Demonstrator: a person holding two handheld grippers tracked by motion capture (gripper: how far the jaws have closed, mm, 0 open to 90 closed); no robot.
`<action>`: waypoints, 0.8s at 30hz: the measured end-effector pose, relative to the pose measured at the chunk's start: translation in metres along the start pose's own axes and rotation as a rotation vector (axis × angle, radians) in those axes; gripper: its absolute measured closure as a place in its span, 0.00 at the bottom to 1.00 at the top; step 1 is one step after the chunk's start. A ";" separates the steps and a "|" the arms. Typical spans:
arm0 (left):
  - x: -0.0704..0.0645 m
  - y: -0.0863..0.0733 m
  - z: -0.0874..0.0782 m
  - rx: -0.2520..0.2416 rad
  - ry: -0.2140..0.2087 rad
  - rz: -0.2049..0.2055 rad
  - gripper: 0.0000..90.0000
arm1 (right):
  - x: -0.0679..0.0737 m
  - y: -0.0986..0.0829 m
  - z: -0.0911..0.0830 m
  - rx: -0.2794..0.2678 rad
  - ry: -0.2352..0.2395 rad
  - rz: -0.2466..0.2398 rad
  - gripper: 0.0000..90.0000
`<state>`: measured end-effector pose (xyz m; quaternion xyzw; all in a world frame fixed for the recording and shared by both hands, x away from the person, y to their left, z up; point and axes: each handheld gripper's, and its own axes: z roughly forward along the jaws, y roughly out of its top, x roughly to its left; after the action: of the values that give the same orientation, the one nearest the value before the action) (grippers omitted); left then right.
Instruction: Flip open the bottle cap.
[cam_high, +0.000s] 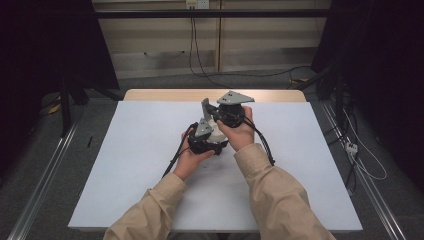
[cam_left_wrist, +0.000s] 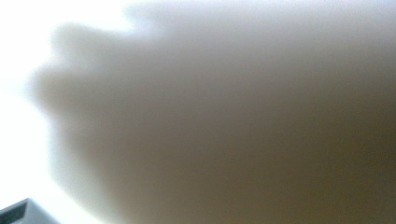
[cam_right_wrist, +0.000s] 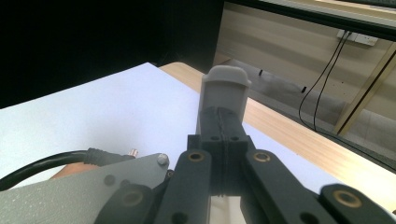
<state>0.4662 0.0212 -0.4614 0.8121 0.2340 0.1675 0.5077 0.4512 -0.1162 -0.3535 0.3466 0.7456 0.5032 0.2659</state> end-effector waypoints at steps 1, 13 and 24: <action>0.000 0.000 0.000 0.002 0.001 0.002 0.21 | 0.000 0.000 0.000 0.000 0.001 0.001 1.00; 0.000 0.000 0.000 -0.002 0.001 -0.004 0.21 | -0.001 0.002 0.006 0.009 0.004 -0.003 1.00; 0.000 0.000 0.000 0.002 0.013 0.003 0.21 | -0.001 0.004 0.011 0.022 0.007 -0.017 1.00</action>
<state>0.4660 0.0212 -0.4612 0.8117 0.2363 0.1731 0.5053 0.4611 -0.1103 -0.3534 0.3415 0.7550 0.4938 0.2637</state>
